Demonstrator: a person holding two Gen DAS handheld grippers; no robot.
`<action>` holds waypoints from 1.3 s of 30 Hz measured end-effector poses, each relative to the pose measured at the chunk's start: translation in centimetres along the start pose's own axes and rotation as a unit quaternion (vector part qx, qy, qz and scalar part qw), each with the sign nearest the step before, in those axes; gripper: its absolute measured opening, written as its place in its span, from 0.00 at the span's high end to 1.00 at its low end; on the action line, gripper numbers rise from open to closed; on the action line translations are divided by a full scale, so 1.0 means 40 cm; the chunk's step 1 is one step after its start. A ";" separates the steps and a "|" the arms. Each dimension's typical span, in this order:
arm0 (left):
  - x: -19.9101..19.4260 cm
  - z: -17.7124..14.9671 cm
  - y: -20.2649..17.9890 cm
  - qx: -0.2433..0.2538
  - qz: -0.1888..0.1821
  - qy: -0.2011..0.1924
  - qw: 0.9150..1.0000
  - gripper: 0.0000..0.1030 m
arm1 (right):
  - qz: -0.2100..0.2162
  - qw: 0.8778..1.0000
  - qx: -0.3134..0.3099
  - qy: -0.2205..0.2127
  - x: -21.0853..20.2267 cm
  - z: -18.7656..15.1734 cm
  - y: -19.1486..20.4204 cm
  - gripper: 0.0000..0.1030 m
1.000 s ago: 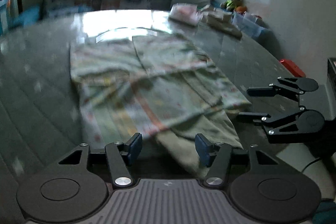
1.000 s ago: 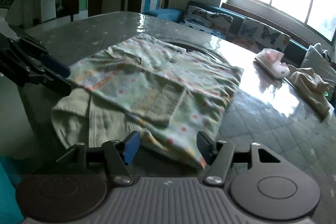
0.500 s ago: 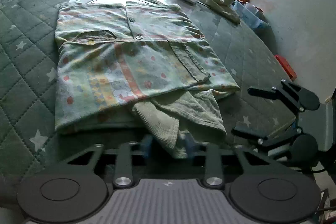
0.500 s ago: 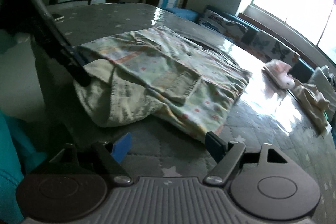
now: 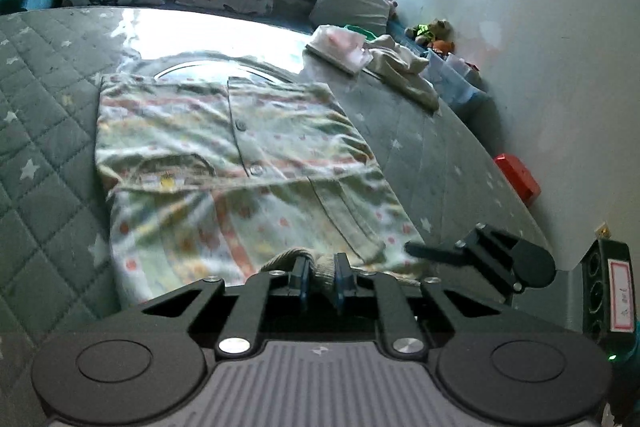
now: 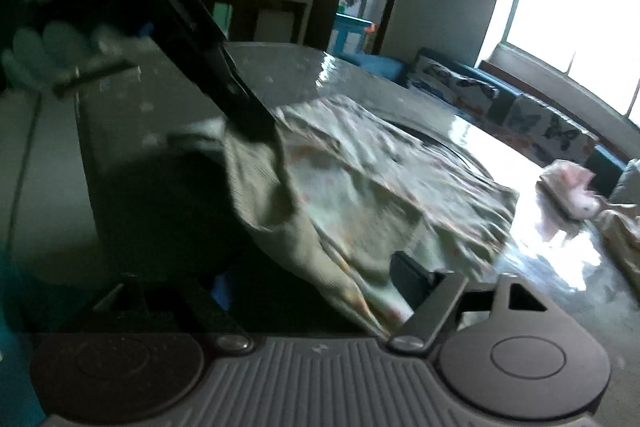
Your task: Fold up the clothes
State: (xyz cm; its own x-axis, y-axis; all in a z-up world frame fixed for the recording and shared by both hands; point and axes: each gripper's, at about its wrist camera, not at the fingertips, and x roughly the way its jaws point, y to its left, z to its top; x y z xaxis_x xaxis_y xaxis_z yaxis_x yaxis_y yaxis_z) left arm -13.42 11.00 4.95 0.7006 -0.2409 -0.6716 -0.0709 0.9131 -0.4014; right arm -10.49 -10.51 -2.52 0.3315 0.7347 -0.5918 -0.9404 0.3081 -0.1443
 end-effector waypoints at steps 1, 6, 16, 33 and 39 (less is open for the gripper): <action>-0.001 0.003 0.003 0.003 0.001 -0.002 1.000 0.84 | 0.014 1.000 0.018 0.002 0.007 0.014 -0.012 0.55; -0.049 -0.024 0.021 0.048 0.020 -0.030 0.998 0.56 | 0.036 0.995 0.089 0.008 0.030 0.068 -0.083 0.83; -0.032 -0.118 0.000 0.198 0.105 -0.059 0.973 0.32 | 0.033 0.992 0.123 -0.001 0.047 0.132 -0.141 0.85; -0.017 -0.169 0.007 0.295 0.117 -0.079 0.945 0.92 | 0.032 0.989 0.138 -0.052 -0.027 0.089 -0.092 0.95; -0.111 -0.198 -0.029 0.285 0.074 -0.087 0.952 0.92 | 0.060 0.988 0.131 -0.058 -0.134 0.084 -0.075 0.95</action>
State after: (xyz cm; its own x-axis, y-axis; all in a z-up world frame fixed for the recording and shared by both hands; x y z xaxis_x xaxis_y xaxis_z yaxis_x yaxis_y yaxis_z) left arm -22.06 8.39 3.47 0.8238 -0.0825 -0.5608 0.1835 0.9749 0.1262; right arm -9.19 -13.35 3.76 0.2388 0.8352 -0.4955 -0.9264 0.3488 0.1415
